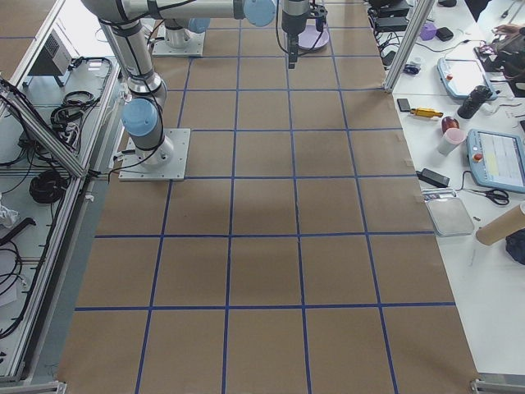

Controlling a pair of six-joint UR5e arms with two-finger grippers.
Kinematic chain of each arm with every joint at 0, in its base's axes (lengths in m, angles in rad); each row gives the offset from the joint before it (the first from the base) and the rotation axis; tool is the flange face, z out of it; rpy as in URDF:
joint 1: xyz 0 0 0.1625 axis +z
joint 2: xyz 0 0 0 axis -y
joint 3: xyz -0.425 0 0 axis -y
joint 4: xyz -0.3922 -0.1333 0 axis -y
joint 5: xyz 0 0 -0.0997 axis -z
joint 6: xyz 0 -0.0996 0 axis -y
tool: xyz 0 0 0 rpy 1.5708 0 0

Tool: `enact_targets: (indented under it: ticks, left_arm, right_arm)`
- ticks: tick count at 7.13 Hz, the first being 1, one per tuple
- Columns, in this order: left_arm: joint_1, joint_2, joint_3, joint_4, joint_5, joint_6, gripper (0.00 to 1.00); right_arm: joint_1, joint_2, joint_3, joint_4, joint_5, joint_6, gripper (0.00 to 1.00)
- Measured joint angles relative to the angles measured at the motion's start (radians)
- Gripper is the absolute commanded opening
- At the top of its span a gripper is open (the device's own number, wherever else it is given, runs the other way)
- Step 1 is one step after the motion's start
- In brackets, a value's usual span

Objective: Flip cup and place on plate
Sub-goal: 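Lift the cup with the left gripper and rotate it upright, then carry the upright cup over the white plate with the left gripper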

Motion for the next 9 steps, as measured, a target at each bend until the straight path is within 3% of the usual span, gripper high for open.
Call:
enact_targets:
  ticks: [2, 4, 7, 9]
  left_arm:
    - [-0.178, 0.056, 0.016, 0.054, 0.035, -0.182, 0.00]
    - [-0.366, 0.062, 0.016, 0.201, 0.157, -0.277, 0.00]
    - [-0.570, 0.027, 0.011, 0.366, 0.358, -0.287, 0.00]
    - [-0.636, -0.023, 0.007, 0.462, 0.411, -0.238, 0.00]
  right_arm:
    - [0.000, 0.000, 0.000, 0.000, 0.000, 0.000, 1.00]
    - [0.000, 0.000, 0.000, 0.000, 0.000, 0.000, 1.00]
    - [0.000, 0.000, 0.000, 0.000, 0.000, 0.000, 1.00]
    - [0.000, 0.000, 0.000, 0.000, 0.000, 0.000, 1.00]
